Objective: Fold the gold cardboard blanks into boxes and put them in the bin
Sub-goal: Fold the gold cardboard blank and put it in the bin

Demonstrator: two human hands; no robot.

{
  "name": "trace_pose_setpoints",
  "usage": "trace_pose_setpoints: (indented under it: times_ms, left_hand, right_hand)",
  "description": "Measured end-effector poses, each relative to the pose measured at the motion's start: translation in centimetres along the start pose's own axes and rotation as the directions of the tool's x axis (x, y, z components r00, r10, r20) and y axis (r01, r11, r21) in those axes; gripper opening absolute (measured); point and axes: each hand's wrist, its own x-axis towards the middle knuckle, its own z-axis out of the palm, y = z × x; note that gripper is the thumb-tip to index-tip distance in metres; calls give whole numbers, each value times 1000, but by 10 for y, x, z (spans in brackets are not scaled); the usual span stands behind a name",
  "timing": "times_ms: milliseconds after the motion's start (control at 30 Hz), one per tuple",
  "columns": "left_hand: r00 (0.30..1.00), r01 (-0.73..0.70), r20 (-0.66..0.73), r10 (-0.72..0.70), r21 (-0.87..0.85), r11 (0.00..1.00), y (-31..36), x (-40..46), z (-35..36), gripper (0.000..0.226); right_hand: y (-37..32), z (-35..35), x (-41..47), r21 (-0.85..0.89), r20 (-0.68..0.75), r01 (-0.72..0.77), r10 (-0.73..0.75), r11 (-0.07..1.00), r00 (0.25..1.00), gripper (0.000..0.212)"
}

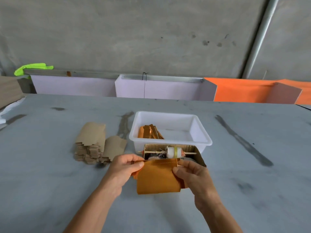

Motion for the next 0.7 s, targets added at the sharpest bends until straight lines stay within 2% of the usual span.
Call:
trace_pose_setpoints:
  times_ms: [133, 200, 267, 300, 367, 400, 467, 533, 600, 700]
  left_hand:
    - [997, -77, 15, 77, 28, 997, -3, -8, 16, 17]
    - [982, -188, 21, 187, 47, 981, -4, -12, 20, 24]
    - [929, -368, 20, 370, 166, 915, -8, -18, 21, 26]
    - [871, -480, 27, 490, 253, 840, -12, -22, 21, 23]
    - [702, -678, 137, 698, 427, 598, -23, -29, 20, 14]
    - [629, -729, 223, 745, 501, 466, -31, -34, 21, 14]
    - [538, -774, 369, 758, 573, 270, -47, -43, 23, 17]
    - [491, -791, 458, 741, 591, 159, -63, -52, 24, 16]
    - [473, -790, 507, 720, 606, 93, -73, -59, 25, 19]
    - [492, -778, 535, 687, 624, 72, -78, -64, 26, 21]
  right_hand:
    - [2, -9, 0, -152, -28, 136, -142, 979, 989, 3]
    - [5, -16, 1, -195, -11, 209, -215, 958, 977, 9]
    - [10, -24, -2, -307, 6, 310, -324, 900, 946, 19]
    - [14, -28, -5, -400, 12, 373, -402, 837, 915, 22]
    - [23, -38, -9, -604, 93, 513, -586, 610, 805, 25]
    - [30, -44, -12, -682, 188, 566, -637, 462, 747, 26]
    - [45, -53, -18, -763, 372, 612, -633, 207, 678, 30]
    - [59, -60, -23, -791, 479, 610, -563, 56, 674, 29]
    - [70, -63, -28, -786, 545, 616, -519, -45, 658, 20]
    - [76, -63, -34, -778, 570, 622, -517, -89, 639, 10]
